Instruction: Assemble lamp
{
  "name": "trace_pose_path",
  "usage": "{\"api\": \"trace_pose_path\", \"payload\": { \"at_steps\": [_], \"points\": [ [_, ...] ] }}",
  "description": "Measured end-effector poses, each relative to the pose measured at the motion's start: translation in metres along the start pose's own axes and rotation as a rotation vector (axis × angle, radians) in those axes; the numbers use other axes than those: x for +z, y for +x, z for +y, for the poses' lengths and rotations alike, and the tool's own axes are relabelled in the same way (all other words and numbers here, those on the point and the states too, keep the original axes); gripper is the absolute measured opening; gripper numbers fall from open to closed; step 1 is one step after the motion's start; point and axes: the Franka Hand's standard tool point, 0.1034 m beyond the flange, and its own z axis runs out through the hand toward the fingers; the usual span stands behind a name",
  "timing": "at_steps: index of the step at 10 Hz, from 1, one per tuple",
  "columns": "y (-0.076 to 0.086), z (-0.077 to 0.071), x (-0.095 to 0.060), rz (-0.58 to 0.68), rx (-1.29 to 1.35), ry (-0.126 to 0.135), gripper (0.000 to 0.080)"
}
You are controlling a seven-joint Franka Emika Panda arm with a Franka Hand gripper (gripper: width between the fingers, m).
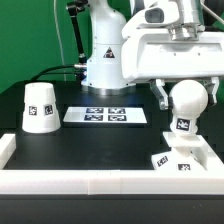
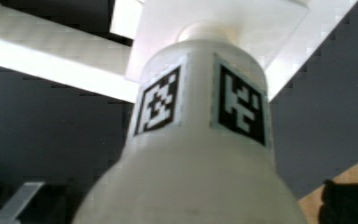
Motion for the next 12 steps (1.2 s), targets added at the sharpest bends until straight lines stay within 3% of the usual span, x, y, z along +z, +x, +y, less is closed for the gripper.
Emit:
{"api": "trace_pose_path", "payload": {
  "at_steps": [4, 9, 12],
  "points": [
    [0.0, 0.0, 0.0, 0.0, 0.0, 0.0, 0.0699],
    [0.018, 0.006, -0.028, -0.024, -0.001, 0.008, 0.0699],
    [0.016, 0.005, -0.026, -0.027, -0.001, 0.008, 0.0699]
  ]
}}
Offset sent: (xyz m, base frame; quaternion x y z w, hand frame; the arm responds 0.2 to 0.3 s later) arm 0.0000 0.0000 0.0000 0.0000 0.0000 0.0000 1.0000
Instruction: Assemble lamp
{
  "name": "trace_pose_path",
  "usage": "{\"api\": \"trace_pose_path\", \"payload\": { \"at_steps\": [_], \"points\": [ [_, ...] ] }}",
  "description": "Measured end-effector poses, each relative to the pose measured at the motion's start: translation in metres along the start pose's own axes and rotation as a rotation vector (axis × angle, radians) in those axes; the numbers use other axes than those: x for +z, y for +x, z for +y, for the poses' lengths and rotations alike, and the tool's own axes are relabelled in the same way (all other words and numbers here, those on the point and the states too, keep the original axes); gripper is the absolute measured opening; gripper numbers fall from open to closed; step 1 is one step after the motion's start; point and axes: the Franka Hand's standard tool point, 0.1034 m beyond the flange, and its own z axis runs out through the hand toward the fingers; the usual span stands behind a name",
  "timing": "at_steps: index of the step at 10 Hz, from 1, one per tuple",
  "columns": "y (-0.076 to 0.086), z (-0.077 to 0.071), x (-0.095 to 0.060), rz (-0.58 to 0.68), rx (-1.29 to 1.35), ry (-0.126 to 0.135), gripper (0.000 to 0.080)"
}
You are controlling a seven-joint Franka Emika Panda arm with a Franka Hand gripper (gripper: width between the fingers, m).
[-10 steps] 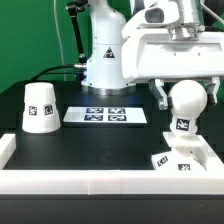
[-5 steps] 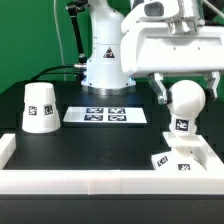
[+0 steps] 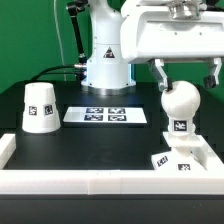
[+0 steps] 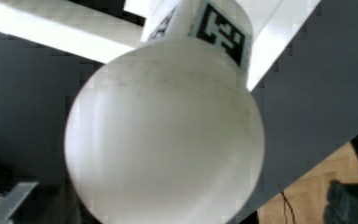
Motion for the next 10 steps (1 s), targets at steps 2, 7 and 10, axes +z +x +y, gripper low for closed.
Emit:
{"api": "trace_pose_path", "payload": {
  "at_steps": [2, 7, 10],
  "points": [
    [-0.006, 0.007, 0.004, -0.017, -0.019, -0.001, 0.0699],
    [-0.014, 0.005, 0.006, -0.257, 0.011, 0.081, 0.0699],
    [-0.021, 0.0, 0.007, -0.482, -0.006, 0.145, 0.0699]
  ]
}}
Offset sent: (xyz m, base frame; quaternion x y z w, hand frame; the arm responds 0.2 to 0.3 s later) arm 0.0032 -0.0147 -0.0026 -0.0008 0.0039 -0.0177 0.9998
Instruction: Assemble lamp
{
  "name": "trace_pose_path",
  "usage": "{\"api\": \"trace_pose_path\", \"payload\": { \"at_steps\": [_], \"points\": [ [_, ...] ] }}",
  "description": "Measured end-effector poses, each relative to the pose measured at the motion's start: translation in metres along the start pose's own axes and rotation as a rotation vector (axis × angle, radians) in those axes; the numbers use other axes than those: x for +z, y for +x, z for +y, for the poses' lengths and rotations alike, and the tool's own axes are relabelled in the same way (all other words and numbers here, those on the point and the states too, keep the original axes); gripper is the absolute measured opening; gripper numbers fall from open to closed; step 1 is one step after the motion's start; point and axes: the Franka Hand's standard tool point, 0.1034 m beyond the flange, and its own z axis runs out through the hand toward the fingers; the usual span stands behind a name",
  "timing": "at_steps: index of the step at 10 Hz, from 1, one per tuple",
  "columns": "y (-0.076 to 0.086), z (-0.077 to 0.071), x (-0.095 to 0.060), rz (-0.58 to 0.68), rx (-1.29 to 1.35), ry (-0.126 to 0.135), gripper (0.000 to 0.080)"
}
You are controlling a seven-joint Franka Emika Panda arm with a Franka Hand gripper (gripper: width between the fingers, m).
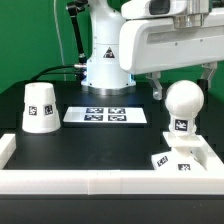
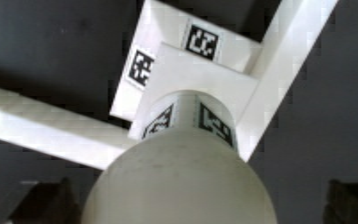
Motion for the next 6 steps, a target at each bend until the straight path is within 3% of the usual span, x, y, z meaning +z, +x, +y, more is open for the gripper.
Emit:
{"api": "trace_pose_path", "payload": {
  "at_steps": [1, 6],
  "points": [
    [0.0004, 0.001, 0.0014, -0.057, -0.006, 0.015, 0.0699],
    [0.0097, 0.0008, 0.0007, -0.045, -0.007, 0.014, 0.0699]
  ]
}}
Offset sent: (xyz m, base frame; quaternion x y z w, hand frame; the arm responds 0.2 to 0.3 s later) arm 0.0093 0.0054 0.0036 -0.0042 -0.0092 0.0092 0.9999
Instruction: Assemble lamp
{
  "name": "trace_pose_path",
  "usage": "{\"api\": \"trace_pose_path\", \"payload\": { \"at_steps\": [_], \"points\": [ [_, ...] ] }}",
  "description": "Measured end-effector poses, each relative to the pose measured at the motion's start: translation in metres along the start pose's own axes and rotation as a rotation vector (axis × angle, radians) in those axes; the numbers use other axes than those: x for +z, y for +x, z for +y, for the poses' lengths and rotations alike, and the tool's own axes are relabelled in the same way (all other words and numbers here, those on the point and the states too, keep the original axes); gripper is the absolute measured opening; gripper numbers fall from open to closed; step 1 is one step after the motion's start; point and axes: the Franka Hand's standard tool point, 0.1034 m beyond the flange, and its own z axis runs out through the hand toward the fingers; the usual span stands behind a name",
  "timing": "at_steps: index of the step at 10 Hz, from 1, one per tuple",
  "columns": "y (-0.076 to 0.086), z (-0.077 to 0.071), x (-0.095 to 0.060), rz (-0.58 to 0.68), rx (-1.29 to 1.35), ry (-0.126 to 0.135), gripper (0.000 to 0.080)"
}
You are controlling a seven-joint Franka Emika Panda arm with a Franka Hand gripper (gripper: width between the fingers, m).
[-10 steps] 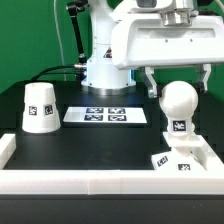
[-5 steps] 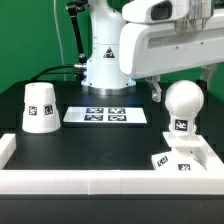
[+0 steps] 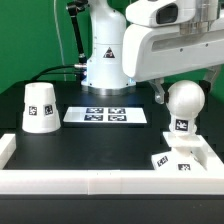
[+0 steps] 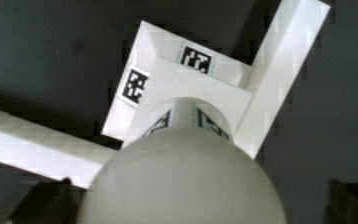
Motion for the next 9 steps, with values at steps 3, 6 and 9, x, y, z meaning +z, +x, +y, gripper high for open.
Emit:
{"api": "trace_pose_path", "payload": {
  "at_steps": [3, 6, 9],
  "points": [
    [0.0046, 0.004, 0.0001, 0.007, -0.004, -0.001, 0.0699],
    [0.0055, 0.0031, 0.0, 0.01, -0.01, -0.002, 0.0699],
    [0.0076, 0.0066, -0.0005, 0.028, -0.031, -0.008, 0.0574]
  ]
}}
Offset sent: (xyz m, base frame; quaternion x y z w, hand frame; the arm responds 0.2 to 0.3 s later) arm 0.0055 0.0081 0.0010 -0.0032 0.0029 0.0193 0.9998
